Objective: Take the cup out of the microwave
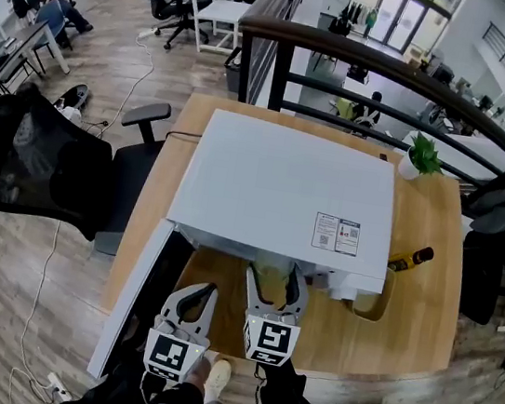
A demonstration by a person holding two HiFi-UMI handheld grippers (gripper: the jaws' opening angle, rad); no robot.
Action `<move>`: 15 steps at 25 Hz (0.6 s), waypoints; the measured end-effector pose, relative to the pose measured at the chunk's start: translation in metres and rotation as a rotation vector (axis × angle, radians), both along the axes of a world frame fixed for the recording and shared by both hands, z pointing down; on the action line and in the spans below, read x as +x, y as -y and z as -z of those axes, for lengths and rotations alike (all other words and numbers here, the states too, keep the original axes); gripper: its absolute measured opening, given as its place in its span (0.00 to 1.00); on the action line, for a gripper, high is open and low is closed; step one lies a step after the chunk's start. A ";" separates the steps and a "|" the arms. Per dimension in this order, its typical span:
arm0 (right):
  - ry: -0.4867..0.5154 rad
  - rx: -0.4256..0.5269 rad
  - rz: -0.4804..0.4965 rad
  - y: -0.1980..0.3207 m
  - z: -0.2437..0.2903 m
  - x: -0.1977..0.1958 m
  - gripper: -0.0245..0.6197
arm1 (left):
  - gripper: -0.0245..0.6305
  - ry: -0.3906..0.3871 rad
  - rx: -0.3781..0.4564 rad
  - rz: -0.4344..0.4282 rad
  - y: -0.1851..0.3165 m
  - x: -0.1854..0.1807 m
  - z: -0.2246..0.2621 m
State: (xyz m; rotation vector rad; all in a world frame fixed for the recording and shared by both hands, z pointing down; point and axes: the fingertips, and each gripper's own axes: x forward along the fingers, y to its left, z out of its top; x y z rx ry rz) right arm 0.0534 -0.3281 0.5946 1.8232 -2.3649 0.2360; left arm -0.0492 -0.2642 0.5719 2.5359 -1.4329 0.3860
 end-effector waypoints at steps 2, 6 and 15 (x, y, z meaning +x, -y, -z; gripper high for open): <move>-0.002 0.010 -0.005 -0.011 0.007 0.000 0.60 | 0.07 -0.005 0.012 -0.004 -0.008 -0.001 0.006; -0.010 0.027 -0.015 -0.035 0.025 0.001 0.60 | 0.07 -0.011 0.042 -0.013 -0.026 0.000 0.021; -0.033 0.066 -0.022 -0.095 0.071 0.006 0.60 | 0.07 -0.017 0.110 -0.030 -0.071 0.002 0.061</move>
